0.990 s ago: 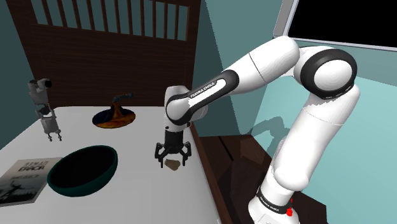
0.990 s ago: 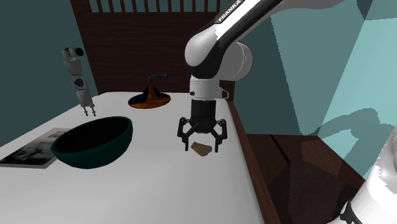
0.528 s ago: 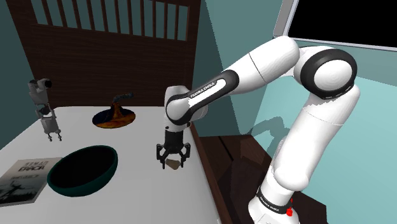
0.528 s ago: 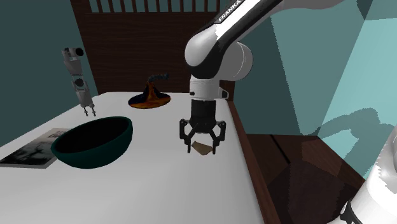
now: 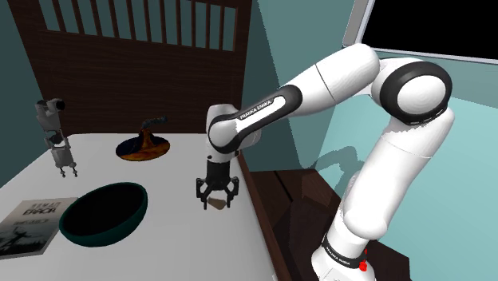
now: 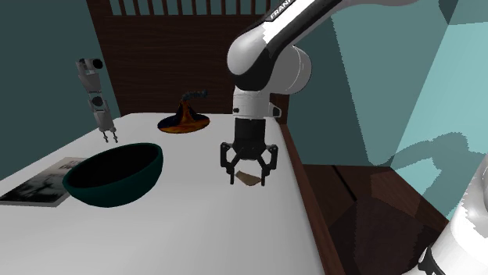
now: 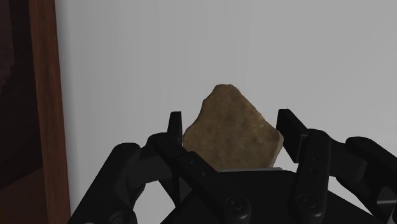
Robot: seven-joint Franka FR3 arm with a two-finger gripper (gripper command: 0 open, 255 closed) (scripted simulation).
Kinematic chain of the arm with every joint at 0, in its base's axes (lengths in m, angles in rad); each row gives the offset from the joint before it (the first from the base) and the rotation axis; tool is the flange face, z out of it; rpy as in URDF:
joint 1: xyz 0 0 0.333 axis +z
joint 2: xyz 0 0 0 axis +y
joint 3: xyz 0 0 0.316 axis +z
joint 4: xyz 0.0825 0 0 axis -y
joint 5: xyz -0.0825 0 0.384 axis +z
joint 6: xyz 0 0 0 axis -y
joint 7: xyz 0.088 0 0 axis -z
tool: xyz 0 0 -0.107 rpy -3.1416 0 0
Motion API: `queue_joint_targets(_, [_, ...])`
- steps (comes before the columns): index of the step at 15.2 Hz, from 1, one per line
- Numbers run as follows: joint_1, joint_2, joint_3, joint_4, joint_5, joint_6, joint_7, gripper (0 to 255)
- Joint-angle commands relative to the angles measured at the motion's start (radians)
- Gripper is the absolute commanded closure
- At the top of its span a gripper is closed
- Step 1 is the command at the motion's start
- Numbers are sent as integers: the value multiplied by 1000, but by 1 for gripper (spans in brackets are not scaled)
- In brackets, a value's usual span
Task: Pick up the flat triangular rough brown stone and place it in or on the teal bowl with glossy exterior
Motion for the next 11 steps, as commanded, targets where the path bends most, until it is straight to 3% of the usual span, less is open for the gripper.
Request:
queue_joint_targets(1, [-1, -19, -2, 9, -2, -27, 6, 255])
queue_joint_targets(11, [-6, -94, -12, 75, -13, -166, 37, 255])
